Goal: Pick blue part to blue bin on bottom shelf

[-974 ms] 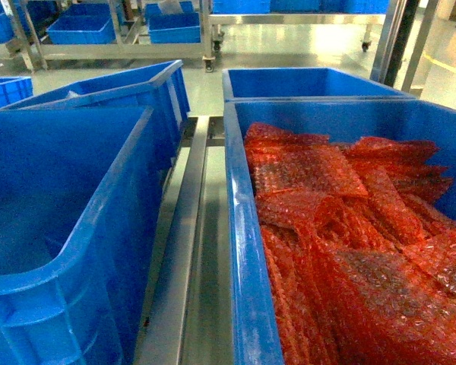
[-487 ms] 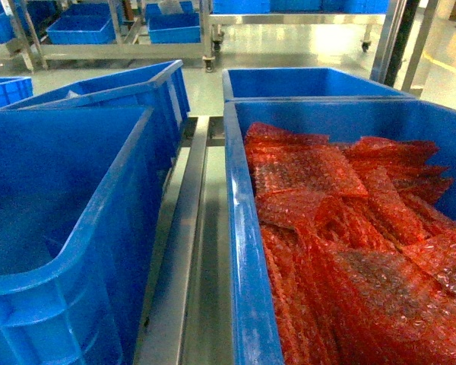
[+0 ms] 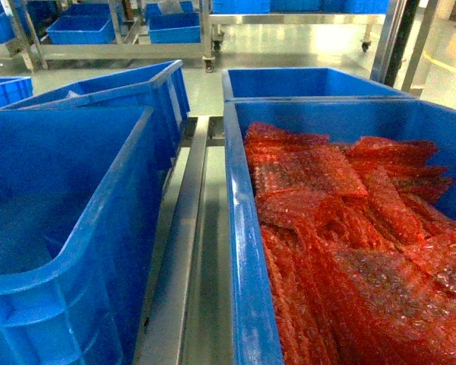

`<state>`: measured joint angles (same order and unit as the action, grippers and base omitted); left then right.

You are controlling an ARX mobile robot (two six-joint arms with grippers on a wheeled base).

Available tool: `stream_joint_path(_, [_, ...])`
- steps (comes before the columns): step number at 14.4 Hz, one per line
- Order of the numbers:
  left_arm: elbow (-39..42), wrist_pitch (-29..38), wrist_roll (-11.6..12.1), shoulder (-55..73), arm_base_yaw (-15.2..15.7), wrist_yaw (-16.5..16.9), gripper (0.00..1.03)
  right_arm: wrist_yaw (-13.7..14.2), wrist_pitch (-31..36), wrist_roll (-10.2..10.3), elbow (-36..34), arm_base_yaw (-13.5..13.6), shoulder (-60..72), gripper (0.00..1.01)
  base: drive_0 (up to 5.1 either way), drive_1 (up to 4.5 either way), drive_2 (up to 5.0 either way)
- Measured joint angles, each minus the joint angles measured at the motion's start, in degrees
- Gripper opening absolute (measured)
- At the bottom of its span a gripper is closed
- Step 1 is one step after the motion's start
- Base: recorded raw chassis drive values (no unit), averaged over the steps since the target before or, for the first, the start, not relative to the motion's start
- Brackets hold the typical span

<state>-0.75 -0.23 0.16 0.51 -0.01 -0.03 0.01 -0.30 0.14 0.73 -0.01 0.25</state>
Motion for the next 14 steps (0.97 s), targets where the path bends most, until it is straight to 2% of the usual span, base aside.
stream_joint_path(14, [0.0,0.0,0.0,0.0,0.0,0.0,0.98,0.0,0.0,0.0,0.0,0.0,0.0,0.98,0.0,0.0,0.0])
